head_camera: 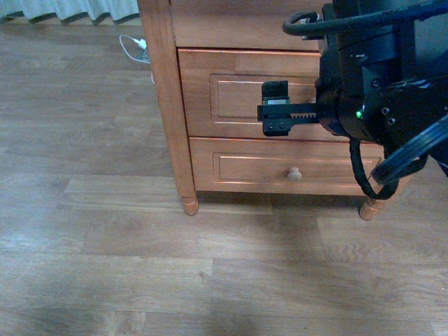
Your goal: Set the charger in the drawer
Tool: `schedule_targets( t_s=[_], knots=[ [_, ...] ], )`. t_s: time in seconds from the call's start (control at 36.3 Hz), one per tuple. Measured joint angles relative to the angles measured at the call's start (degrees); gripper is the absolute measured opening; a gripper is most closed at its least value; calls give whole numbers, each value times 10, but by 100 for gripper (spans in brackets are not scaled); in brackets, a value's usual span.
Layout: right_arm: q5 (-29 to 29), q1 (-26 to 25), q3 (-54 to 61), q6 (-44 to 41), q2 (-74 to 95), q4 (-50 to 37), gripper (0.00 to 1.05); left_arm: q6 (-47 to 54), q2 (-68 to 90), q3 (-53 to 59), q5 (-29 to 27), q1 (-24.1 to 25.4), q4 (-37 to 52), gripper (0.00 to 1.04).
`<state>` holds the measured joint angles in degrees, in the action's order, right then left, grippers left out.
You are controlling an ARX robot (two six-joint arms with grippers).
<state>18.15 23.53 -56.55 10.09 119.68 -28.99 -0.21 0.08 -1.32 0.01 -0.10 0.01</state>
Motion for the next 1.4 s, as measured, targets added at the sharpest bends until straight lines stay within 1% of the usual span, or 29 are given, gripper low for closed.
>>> schedule_targets(
  t_s=[0.19,0.52,0.55,0.66,0.69,0.77,0.83,0.91,0.94,0.99,1.02,1.05,1.1,1.4],
  knots=[
    [12,-3,-49,10,39,6,96,0,0,0,0,0,0,98],
    [19,-3,-56,13,55,-4,96,0,0,0,0,0,0,98],
    [19,-3,-56,13,55,-4,94,0,0,0,0,0,0,98],
    [19,-3,-56,12,56,-5,81,0,0,0,0,0,0,98],
    [19,-3,-56,11,56,-5,76,0,0,0,0,0,0,98],
    [19,-4,-57,9,58,-5,65,0,0,0,0,0,0,98],
    [19,-4,-58,8,61,-5,54,0,0,0,0,0,0,98],
    [21,-4,-59,6,64,-5,44,0,0,0,0,0,0,98],
    [24,-5,-59,2,64,-4,39,0,0,0,0,0,0,98],
    [25,-7,-59,1,64,-4,33,0,0,0,0,0,0,98],
    [25,-8,-59,0,64,-4,29,0,0,0,0,0,0,98],
    [26,-9,-59,-1,64,-4,26,0,0,0,0,0,0,98],
    [28,-9,-59,-1,64,-4,24,0,0,0,0,0,0,98],
    [22,-10,-59,-1,64,-2,24,0,0,0,0,0,0,98]
  ],
)
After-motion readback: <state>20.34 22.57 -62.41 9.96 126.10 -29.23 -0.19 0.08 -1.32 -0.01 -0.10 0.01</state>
